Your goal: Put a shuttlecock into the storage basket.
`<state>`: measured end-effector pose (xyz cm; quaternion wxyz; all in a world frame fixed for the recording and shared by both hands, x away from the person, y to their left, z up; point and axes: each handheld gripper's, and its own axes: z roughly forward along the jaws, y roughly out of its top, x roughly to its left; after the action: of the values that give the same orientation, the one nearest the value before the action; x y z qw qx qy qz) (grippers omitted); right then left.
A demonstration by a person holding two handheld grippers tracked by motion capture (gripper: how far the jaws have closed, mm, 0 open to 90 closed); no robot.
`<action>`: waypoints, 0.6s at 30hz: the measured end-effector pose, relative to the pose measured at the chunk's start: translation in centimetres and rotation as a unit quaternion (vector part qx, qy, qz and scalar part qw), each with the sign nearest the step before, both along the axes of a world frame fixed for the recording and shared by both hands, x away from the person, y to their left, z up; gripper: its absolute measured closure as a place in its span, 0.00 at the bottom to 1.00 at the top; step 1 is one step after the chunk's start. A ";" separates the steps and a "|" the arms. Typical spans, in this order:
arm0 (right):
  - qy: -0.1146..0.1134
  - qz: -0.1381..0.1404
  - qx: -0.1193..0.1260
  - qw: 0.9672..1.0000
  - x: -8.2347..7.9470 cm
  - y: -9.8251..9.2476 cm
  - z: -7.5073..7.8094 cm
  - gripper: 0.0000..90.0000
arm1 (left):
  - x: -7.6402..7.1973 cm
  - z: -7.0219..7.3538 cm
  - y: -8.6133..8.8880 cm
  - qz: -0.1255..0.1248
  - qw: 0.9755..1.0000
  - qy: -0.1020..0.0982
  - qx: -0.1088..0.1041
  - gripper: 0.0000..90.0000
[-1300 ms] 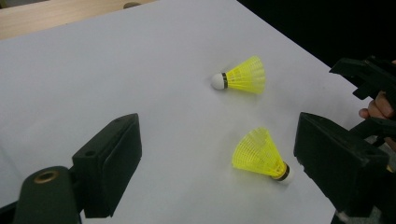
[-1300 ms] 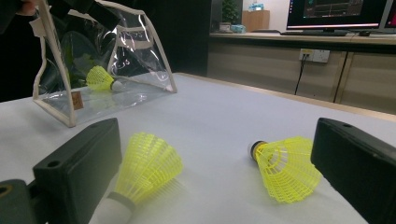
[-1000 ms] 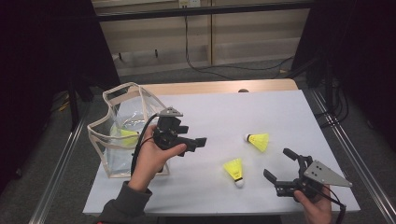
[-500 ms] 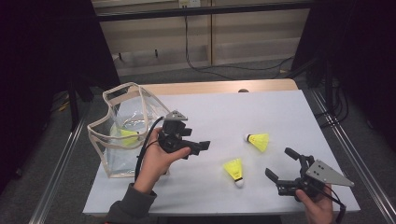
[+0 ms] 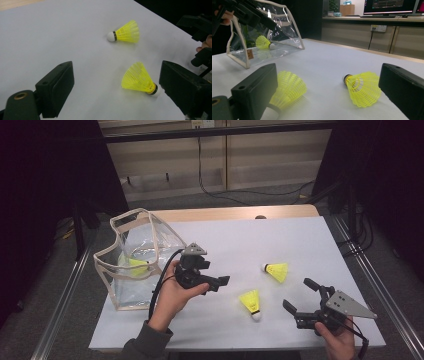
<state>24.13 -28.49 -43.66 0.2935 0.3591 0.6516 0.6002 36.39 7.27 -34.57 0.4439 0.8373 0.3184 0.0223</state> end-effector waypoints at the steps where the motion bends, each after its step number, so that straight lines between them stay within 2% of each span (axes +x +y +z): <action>1: 0.001 0.000 0.001 1.000 0.0 0.0 0.0 0.02 | 0.0 -0.1 0.0 -0.001 1.000 0.000 -0.001 0.14; 8: 0.004 0.002 -0.004 1.000 0.1 0.0 -0.1 0.03 | -0.4 -1.0 -0.5 -0.013 1.000 0.000 0.006 0.14; 18: 0.003 0.001 -0.006 1.000 0.0 -0.1 -0.1 0.03 | -0.8 -2.3 -1.5 -0.027 1.000 0.003 0.005 0.13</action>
<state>24.17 -28.56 -43.76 0.2936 0.3584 0.6564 0.5953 35.62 5.73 -36.84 0.4391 0.8480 0.2965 0.0092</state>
